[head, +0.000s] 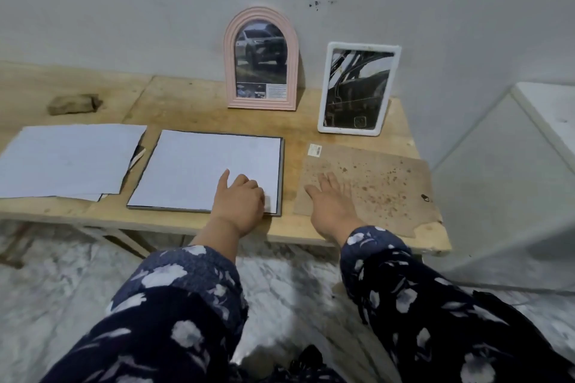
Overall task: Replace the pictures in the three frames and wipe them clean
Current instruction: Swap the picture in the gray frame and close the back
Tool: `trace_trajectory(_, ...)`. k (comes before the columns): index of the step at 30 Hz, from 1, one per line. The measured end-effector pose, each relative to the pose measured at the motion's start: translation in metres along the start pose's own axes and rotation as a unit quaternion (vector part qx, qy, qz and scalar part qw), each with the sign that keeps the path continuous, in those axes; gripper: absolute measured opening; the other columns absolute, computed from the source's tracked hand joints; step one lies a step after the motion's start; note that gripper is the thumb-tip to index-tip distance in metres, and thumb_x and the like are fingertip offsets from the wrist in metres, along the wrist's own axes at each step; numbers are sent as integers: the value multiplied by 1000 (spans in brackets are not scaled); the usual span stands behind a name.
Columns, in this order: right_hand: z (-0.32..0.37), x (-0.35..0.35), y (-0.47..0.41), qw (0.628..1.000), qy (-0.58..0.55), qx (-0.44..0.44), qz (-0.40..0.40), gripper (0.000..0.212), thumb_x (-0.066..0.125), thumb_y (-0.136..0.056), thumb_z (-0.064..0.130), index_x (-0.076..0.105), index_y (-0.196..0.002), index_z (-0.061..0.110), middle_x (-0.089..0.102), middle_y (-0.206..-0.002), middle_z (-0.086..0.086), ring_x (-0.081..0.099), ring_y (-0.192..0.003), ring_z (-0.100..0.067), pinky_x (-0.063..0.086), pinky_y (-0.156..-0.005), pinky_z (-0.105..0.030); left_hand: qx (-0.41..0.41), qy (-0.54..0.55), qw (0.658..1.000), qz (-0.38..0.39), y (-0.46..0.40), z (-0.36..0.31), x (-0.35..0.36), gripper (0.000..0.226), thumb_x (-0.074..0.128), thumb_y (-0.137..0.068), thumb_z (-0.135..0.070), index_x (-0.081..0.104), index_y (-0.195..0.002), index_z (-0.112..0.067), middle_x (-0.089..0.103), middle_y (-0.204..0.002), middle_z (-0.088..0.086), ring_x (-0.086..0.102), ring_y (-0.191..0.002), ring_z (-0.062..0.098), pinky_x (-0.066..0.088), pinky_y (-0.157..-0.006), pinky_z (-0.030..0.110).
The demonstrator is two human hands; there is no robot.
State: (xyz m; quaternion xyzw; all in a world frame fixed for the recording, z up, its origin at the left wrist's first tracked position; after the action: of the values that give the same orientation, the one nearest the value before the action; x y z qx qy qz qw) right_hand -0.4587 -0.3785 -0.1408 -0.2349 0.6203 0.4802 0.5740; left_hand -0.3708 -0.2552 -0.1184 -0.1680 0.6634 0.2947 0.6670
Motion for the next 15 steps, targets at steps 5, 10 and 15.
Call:
trace_trajectory(5,67,3,-21,999,14,-46,0,67,41,-88,7,22,-151,23,4,-161,-6,-7,-149,-26,-1,-118,-53,-57,-16,998,20,21,85,7,37,54,-94,-19,55,-127,-34,54,-131,-7,37,-131,16,17,-115,42)
trace_trajectory(10,106,13,-40,1000,13,-19,2,56,30,-99,23,12,-152,19,3,-161,-3,-6,-149,-23,-1,-119,-52,-140,-16,990,27,34,163,10,34,35,-101,-43,64,-111,-27,63,-116,-7,44,-122,17,30,-105,40)
trace_trajectory(15,114,18,-57,997,-43,70,-7,66,31,-100,45,2,-154,20,0,-162,-6,-6,-149,-24,0,-120,-49,-196,12,980,28,35,218,16,27,47,-99,-25,56,-124,-23,60,-122,0,50,-119,20,39,-96,35)
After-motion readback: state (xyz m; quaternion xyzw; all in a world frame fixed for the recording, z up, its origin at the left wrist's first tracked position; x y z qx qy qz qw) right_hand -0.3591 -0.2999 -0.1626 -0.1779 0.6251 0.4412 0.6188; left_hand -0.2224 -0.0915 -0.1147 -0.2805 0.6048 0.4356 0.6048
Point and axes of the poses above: each hand's wrist, its own y-axis away from the middle knuckle, its own x-axis out of the palm, z = x × y, the point moved 10 cm from there along -y, towards the middle knuckle
